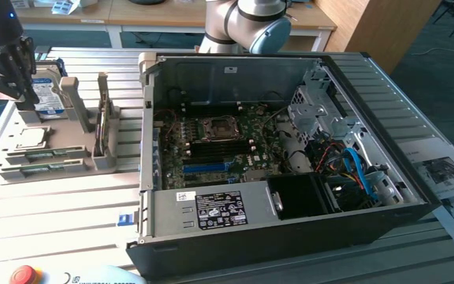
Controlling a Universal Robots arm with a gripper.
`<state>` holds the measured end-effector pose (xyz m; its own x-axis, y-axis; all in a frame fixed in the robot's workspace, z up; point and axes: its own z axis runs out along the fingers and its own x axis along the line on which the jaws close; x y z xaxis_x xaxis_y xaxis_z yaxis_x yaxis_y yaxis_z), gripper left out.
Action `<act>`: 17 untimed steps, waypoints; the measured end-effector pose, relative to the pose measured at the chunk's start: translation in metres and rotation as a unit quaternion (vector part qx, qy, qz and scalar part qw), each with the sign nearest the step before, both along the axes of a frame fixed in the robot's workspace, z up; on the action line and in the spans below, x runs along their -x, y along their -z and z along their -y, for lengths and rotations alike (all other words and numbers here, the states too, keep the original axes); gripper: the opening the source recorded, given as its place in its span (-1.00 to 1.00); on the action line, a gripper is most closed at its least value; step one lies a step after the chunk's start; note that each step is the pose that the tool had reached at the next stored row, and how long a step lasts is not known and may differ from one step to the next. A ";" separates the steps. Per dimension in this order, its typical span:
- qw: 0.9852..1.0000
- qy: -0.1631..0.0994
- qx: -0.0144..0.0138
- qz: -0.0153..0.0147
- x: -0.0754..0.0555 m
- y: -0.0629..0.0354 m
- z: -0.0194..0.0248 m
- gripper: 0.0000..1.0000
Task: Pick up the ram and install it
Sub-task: 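Pick up the ram and move it above insertion slot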
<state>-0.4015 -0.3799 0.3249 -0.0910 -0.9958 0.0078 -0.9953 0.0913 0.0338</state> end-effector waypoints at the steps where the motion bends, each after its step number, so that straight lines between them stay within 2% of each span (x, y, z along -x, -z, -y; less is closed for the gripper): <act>1: 1.000 0.000 0.000 0.000 0.000 0.0013 0.0000 -0.53; 17: 1.000 0.000 0.001 0.000 0.000 0.0191 0.0000 -0.53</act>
